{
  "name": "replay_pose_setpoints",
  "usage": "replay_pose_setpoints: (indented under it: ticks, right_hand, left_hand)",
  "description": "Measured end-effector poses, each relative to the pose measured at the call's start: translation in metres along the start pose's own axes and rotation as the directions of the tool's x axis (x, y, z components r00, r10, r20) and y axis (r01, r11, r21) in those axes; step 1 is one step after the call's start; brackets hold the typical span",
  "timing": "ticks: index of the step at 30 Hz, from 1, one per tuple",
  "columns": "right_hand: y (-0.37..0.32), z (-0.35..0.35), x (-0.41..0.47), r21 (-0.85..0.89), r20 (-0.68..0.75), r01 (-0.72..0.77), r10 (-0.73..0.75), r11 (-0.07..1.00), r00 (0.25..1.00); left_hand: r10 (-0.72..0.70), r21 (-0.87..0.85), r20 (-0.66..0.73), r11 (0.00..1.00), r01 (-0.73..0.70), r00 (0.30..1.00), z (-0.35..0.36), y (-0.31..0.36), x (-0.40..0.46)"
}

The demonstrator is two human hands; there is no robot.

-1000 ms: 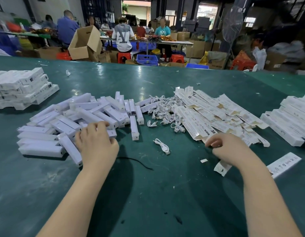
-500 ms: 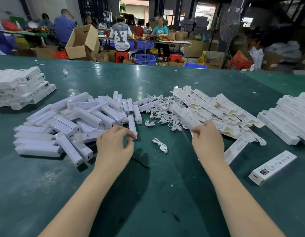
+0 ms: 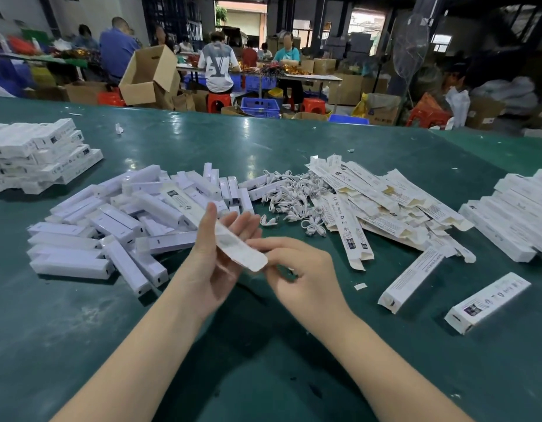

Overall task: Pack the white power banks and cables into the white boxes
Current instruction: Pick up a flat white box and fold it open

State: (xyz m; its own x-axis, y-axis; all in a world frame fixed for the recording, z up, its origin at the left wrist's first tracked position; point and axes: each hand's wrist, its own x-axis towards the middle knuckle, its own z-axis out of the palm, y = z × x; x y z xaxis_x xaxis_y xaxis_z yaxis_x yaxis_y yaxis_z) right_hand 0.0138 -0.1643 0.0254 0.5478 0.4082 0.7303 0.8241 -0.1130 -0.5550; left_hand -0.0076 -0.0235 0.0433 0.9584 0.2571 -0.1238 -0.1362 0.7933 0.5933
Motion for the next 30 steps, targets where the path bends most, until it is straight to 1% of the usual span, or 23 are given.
replay_pose_setpoints:
  ticks: [1,3,5,6,8,10,11,13,14,15,16,17,18,19,20,21,22,25,26,27,28,29,30]
  right_hand:
    - [-0.001,0.001,0.0,0.044,-0.023,-0.049,0.05,0.998,0.998]
    - [-0.005,0.002,0.0,0.194,-0.04,-0.197,0.208,0.961,0.977]
    - [-0.009,0.001,0.001,0.38,0.015,-0.34,0.361,0.86,0.932]
    - [-0.011,0.0,0.001,0.421,0.058,-0.385,0.399,0.821,0.915]
    - [-0.012,0.0,0.0,0.383,0.141,-0.439,0.418,0.813,0.897]
    - [-0.011,0.002,-0.002,0.277,0.187,-0.438,0.399,0.855,0.898]
    - [-0.011,0.003,-0.003,0.224,0.183,-0.416,0.381,0.882,0.906]
    - [-0.009,0.006,-0.005,0.127,0.13,-0.356,0.34,0.926,0.931]
    - [-0.008,0.008,-0.005,0.107,0.104,-0.351,0.341,0.93,0.934]
    - [-0.007,0.009,-0.005,0.124,0.09,-0.377,0.368,0.918,0.925]
    - [-0.007,0.01,-0.005,0.178,0.091,-0.426,0.416,0.887,0.905]
    - [-0.007,0.009,-0.003,0.267,0.104,-0.484,0.475,0.833,0.874]
    - [-0.006,0.008,-0.002,0.379,0.134,-0.543,0.536,0.749,0.833]
    - [-0.007,0.006,0.0,0.497,0.195,-0.597,0.589,0.63,0.784]
    - [-0.008,0.004,0.002,0.579,0.266,-0.638,0.623,0.507,0.736]
    - [-0.009,0.002,0.004,0.623,0.338,-0.669,0.631,0.405,0.698]
    - [-0.009,0.001,0.005,0.634,0.394,-0.692,0.627,0.344,0.672]
    - [-0.013,-0.003,0.007,0.629,0.502,-0.74,0.603,0.238,0.62]
    - [-0.014,-0.003,0.007,0.626,0.506,-0.746,0.61,0.227,0.61]
    - [-0.016,-0.003,0.008,0.621,0.487,-0.746,0.627,0.241,0.608]
    - [-0.015,-0.002,0.009,0.607,0.442,-0.737,0.645,0.297,0.624]
    - [-0.015,-0.002,0.008,0.578,0.375,-0.717,0.654,0.39,0.657]
    - [-0.015,-0.002,0.007,0.524,0.297,-0.68,0.639,0.513,0.71]
  left_hand:
    - [0.027,-0.019,-0.043,0.999,-0.028,0.999,0.0,0.001,0.0]
    - [0.058,-0.031,-0.08,0.998,-0.061,0.995,0.0,0.002,-0.001]
    - [0.065,-0.017,-0.077,0.998,-0.067,0.995,-0.001,0.001,-0.002]
    - [0.062,0.005,-0.077,0.998,-0.062,0.995,-0.002,0.001,-0.002]
    - [0.053,0.08,-0.086,0.996,-0.046,0.995,-0.002,-0.001,-0.001]
    - [0.051,0.132,-0.095,0.991,-0.039,0.994,-0.004,-0.002,0.0]
    - [0.048,0.16,-0.097,0.987,-0.032,0.994,-0.005,-0.002,0.0]
    - [0.032,0.202,-0.094,0.979,-0.013,0.995,-0.006,-0.003,0.0]
    - [0.025,0.195,-0.093,0.981,-0.007,0.995,-0.005,-0.004,-0.001]
    - [0.017,0.171,-0.088,0.985,-0.002,0.996,-0.004,-0.004,-0.002]
    - [0.008,0.141,-0.076,0.99,0.002,0.997,-0.002,-0.004,-0.002]
    - [-0.001,0.108,-0.054,0.994,0.007,0.999,0.0,-0.003,-0.003]
    - [-0.008,0.075,-0.026,0.997,0.009,1.0,0.002,-0.001,-0.005]
    - [-0.01,0.051,0.002,0.999,0.01,1.0,0.002,0.0,-0.006]
    - [-0.01,0.043,0.023,0.999,0.009,1.0,0.003,0.002,-0.007]
    - [-0.008,0.046,0.032,0.999,0.007,0.999,0.003,0.004,-0.009]
    - [-0.003,0.049,0.029,0.999,0.002,1.0,0.003,0.006,-0.01]
    - [0.016,0.011,-0.005,1.0,-0.016,1.0,0.002,0.008,-0.01]
    - [0.023,-0.003,-0.02,1.0,-0.023,1.0,0.002,0.008,-0.01]
    - [0.029,-0.008,-0.037,1.0,-0.029,0.999,0.001,0.008,-0.009]
    - [0.036,-0.007,-0.054,0.999,-0.036,0.998,0.001,0.008,-0.008]
    - [0.043,-0.006,-0.073,0.999,-0.044,0.996,0.001,0.007,-0.006]
    - [0.053,-0.007,-0.093,0.999,-0.054,0.994,0.002,0.007,-0.004]
